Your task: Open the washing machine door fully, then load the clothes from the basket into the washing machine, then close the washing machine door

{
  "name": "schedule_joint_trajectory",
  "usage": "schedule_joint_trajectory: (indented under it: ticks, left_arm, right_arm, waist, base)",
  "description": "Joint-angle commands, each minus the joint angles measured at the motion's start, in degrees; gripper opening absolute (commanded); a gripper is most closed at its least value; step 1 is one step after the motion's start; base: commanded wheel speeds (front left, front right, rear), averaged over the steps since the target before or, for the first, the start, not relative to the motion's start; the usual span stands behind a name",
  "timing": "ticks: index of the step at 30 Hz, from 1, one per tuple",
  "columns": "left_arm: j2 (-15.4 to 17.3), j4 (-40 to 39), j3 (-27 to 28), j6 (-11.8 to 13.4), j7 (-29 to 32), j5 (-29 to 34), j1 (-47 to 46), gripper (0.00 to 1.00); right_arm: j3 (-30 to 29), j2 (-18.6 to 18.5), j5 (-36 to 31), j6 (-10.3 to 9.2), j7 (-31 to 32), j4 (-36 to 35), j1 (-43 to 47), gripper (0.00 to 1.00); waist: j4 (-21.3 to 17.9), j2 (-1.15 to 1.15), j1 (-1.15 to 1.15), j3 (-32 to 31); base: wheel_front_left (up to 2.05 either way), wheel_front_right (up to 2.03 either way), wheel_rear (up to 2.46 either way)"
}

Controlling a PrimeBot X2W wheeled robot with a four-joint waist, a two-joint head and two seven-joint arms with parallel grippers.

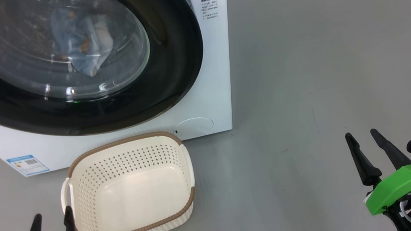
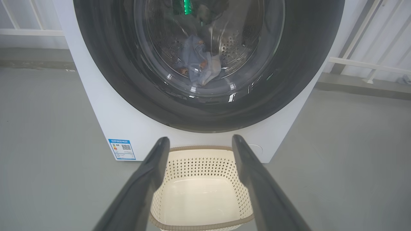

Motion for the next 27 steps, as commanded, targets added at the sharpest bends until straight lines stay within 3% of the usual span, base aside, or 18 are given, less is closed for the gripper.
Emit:
schedule_joint_trajectory:
  ticks: [1, 17, 18, 27]
  left_arm:
    - [1.61, -1.21, 2.52, -0.17, -0.37, 0.73, -0.82, 1.0]
    - [1.21, -0.91, 2.56, -0.17, -0.37, 0.16, -0.25, 1.0]
    - [-0.17, 0.06, 0.34, 0.0, 0.0, -0.06, 0.32, 0.0]
    - [-3.06, 2.64, -0.41, 0.01, 0.56, -1.7, 1.55, 0.0]
  right_arm:
    - [0.92, -0.25, -0.49, -0.34, -0.27, -1.47, 0.64, 1.0]
    - [0.51, -0.09, -0.79, -0.34, -0.27, -1.86, 1.21, 1.0]
    - [-0.54, 0.27, -0.1, 0.0, 0.0, -0.37, 0.41, 0.0]
    - [-0.51, 1.91, 1.56, 0.0, 0.62, 2.37, 2.01, 0.0]
  waist:
    - [-0.03, 0.0, 0.0, -0.07]
    - [0.31, 0.0, 0.0, -0.49]
    - [0.31, 0.0, 0.0, -0.49]
    - [0.39, 0.0, 0.01, -0.59]
  base:
    - [0.0, 0.0, 0.0]
    - [0.0, 0.0, 0.0]
    - [0.0, 0.0, 0.0]
    - [0.0, 0.0, 0.0]
